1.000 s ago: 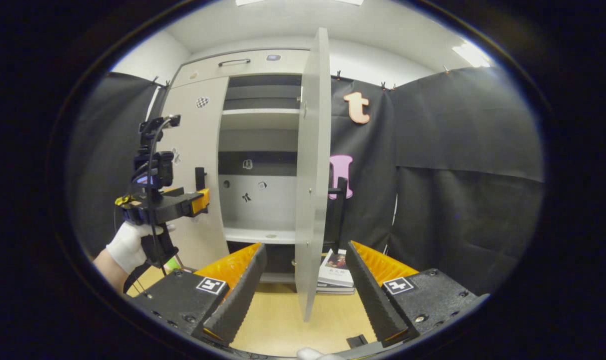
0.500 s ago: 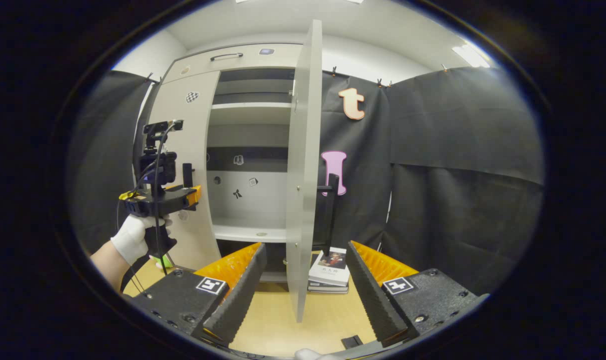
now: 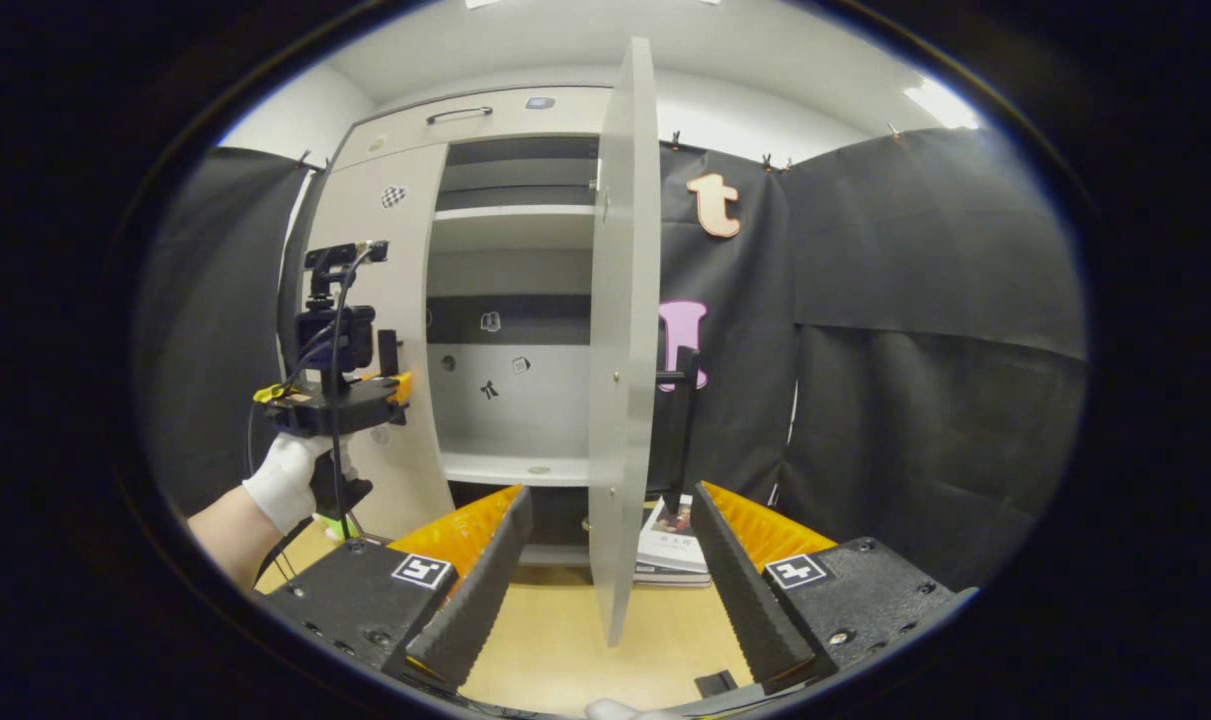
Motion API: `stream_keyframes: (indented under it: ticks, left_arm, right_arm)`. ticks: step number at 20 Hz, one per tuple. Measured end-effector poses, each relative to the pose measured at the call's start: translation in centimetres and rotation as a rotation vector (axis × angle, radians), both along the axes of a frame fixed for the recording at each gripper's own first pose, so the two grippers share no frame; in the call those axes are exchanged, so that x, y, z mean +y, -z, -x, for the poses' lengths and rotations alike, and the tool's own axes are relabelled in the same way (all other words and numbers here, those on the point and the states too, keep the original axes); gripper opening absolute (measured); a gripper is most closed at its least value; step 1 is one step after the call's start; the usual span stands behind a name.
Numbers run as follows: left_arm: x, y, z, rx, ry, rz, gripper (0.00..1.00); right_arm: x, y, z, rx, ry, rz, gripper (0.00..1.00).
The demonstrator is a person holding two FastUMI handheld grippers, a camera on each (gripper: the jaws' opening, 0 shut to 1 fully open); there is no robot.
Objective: Open the right door of the double-door shoe cabinet with the right hand, and open the left door with the left hand.
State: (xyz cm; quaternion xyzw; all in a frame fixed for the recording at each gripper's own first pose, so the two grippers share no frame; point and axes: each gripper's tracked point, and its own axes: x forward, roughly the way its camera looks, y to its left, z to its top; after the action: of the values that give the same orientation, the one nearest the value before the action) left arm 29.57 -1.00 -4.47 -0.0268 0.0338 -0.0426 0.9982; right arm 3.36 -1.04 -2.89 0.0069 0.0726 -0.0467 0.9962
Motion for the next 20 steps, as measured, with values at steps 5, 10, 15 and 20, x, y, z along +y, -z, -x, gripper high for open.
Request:
stream_keyframes:
  ticks: [5, 10, 15, 20]
  left_arm:
    - [0.0, 0.0, 0.4, 0.004, 0.012, 0.000, 0.05]
    - [0.0, -0.3, 2.0, 0.003, 0.031, 0.014, 0.05]
    - [1.0, -0.5, 4.7, -0.002, 0.042, 0.016, 0.05]
    - [2.3, -0.3, 6.9, 0.000, 0.031, 0.016, 0.05]
  right_arm:
    - [-0.3, -0.9, 1.0, -0.024, 0.004, 0.005, 0.99]
    - [-0.2, -0.4, 2.1, -0.019, -0.004, -0.002, 0.99]
    - [1.2, 0.0, 2.9, -0.019, -0.047, -0.007, 0.99]
    - [3.1, 0.5, 4.0, -0.014, -0.105, -0.009, 0.99]
